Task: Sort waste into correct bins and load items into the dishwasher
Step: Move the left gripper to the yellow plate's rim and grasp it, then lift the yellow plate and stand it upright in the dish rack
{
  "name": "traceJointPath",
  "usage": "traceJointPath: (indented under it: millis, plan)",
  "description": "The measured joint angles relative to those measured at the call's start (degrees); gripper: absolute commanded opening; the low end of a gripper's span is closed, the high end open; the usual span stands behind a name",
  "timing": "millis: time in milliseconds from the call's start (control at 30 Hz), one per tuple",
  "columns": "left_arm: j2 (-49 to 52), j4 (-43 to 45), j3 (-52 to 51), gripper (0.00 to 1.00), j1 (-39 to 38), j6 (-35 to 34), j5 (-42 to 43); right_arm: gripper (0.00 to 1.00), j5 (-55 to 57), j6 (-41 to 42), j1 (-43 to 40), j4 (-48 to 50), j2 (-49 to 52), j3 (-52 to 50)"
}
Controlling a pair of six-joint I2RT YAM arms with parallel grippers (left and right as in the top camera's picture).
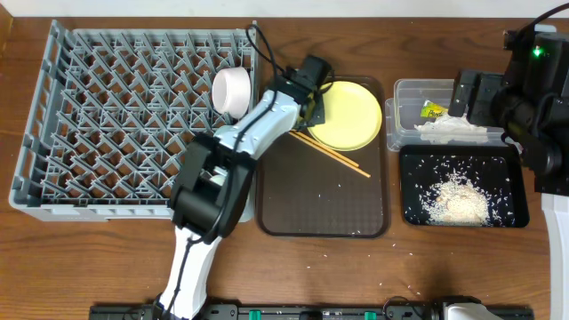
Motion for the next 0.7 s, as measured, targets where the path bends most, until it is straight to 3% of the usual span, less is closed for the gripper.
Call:
traceJointPath:
  millis: [267, 400, 433, 700]
  plan:
    - [-11.3, -3.34, -0.24, 0.08, 0.94, 5.07, -0.02, 0.99, 0.0, 0.0, 0.0, -0.02, 0.0, 0.0]
    - [-13.84, -3.39, -0.24, 0.39, 0.92, 6.03, 1.05, 0.99, 0.0, 0.0, 0.0, 0.0, 0.0, 0.0]
    - [-13.75, -3.48, -0.24, 0.43, 0.92, 5.97, 2.01, 0.99, 0.0, 0.0, 0.0, 0.0, 0.0, 0.0]
    - [-8.11, -3.5, -0.26, 0.56, 0.98, 2.12, 9.01, 0.99, 0.0, -0.02, 0.0, 0.0, 0.0, 0.0]
